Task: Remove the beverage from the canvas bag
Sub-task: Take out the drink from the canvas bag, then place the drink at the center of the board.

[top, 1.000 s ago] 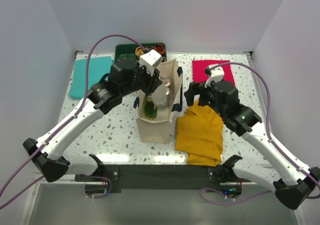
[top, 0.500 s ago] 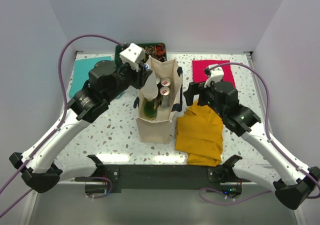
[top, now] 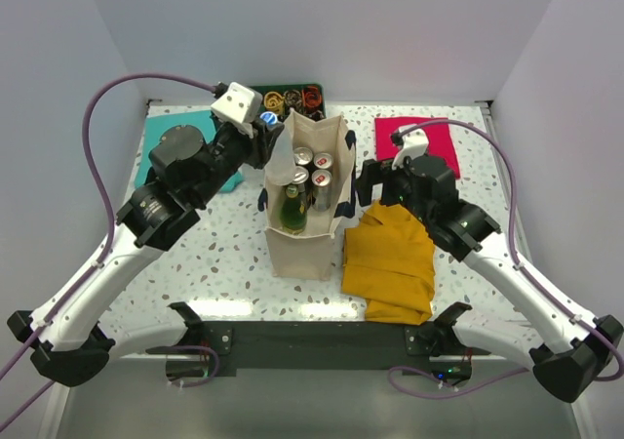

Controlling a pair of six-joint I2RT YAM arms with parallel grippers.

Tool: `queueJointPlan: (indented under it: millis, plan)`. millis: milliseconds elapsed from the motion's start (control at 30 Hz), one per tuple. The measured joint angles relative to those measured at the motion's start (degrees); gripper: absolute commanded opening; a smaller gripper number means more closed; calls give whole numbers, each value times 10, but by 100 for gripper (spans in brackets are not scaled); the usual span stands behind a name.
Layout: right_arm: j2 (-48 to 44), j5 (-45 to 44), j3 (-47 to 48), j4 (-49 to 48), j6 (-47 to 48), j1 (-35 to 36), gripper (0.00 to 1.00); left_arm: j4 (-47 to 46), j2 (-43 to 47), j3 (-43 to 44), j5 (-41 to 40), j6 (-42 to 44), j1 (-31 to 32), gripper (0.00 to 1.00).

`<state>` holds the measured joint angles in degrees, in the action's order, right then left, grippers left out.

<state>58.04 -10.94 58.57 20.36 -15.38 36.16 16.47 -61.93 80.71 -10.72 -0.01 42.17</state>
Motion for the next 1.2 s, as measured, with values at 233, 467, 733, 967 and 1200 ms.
queueJointPlan:
  millis: [233,467,733,967,1200]
  plan:
    - [9,1,0,-6,0,0,98,-17,9,-10,-31,20,0,0]
    - [12,2,0,-7,0,0,98,-27,44,-34,-83,40,0,0]
    - [12,4,0,-7,1,0,98,-31,82,-41,-141,56,0,0]
    - [12,10,0,-7,1,0,98,-51,108,-68,-192,66,0,0]
    - [11,14,0,-7,3,0,98,-73,106,-112,-227,68,0,0]
